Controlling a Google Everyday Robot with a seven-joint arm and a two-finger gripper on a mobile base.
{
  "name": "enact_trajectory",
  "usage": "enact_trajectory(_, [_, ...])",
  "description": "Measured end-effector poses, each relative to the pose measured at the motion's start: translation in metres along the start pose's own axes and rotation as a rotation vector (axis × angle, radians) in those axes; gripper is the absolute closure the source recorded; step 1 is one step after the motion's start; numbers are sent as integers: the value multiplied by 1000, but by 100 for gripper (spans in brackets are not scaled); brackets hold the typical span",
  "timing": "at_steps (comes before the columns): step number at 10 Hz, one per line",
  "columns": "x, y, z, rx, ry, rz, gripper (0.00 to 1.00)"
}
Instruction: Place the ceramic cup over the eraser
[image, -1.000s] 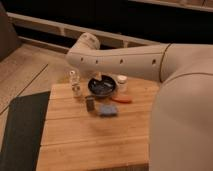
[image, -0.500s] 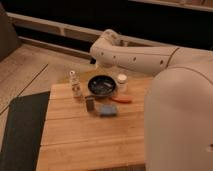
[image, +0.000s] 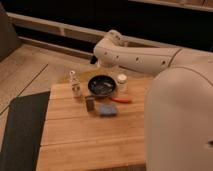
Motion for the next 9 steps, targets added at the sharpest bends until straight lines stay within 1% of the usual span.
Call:
enact_trajectory(1, [0,-6,6,17,6,1,35])
enact_trajectory(2, [-4,-27,18,58,8,16,35])
enact_trajectory(3, [-8,-40,25,82,7,28,35])
enact_trajectory(4, [-14,-59,34,111,2,47,35])
enact_trajectory(5, [-21,-73,46,129,-6,68,35])
enact_trajectory(6, [-25,-76,53,127,-8,83,35])
enact_trajectory(7, [-25,-81,64,112,-2,115,35])
enact_trajectory(8, [-23,-82,74,90,8,144,35])
enact_trajectory(9, [-15,-83,89,60,34,179,35])
